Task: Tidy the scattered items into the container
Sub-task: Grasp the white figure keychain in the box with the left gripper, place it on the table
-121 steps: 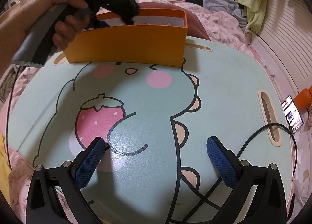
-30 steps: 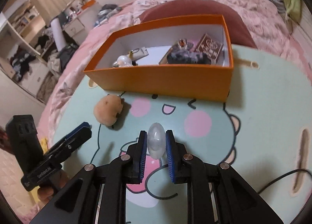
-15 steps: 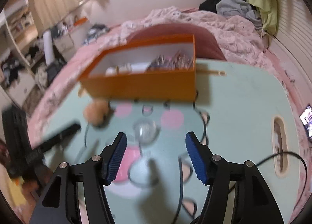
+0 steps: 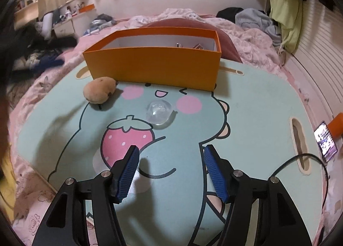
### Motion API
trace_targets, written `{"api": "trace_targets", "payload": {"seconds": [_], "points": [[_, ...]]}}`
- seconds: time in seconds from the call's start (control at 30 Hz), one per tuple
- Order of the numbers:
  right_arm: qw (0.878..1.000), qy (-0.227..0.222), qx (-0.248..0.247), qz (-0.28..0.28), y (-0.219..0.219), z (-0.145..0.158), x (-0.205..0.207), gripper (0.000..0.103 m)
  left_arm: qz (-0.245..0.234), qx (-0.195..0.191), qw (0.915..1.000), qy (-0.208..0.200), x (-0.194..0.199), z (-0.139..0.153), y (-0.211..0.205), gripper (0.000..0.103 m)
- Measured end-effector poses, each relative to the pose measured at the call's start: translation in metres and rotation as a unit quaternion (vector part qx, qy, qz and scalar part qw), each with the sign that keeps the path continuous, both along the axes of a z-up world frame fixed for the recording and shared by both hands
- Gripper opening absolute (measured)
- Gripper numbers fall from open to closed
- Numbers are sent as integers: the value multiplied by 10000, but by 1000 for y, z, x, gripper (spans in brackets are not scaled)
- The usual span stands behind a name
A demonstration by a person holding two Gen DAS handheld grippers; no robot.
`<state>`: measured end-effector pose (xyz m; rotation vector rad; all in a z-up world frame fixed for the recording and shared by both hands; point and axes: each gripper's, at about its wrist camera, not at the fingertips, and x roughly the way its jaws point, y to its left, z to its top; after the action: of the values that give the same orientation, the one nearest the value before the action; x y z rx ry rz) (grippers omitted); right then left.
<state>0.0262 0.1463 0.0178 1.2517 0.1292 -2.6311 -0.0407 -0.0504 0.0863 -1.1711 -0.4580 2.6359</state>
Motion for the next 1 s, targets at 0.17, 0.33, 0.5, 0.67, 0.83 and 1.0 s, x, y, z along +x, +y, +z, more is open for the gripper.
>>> {"api": "trace_targets", "payload": {"seconds": [0.17, 0.33, 0.5, 0.67, 0.83, 1.0], "points": [[10000, -52, -67, 45, -1, -2, 0, 63, -552, -1519, 9827, -906, -84, 18, 41, 40], [9998, -78, -193, 31, 4, -1, 1, 63, -627, -1686, 9662, -1845, -133, -20, 48, 12], [9993, -130, -359, 32, 9, -1, 1, 63, -461, -2230, 9508, -2098, -149, -40, 59, 12], [9990, -160, -409, 40, 10, -1, 0, 63, -459, -2365, 9446, -2231, -152, -47, 62, 29], [9990, -150, -414, 39, 10, -1, 0, 63, -462, -2685, 9363, -2215, -160, -63, 70, 35], [9989, -151, -433, 36, 10, -1, 0, 63, -658, -2221, 9495, -2119, -154, -56, 69, 33]]}}
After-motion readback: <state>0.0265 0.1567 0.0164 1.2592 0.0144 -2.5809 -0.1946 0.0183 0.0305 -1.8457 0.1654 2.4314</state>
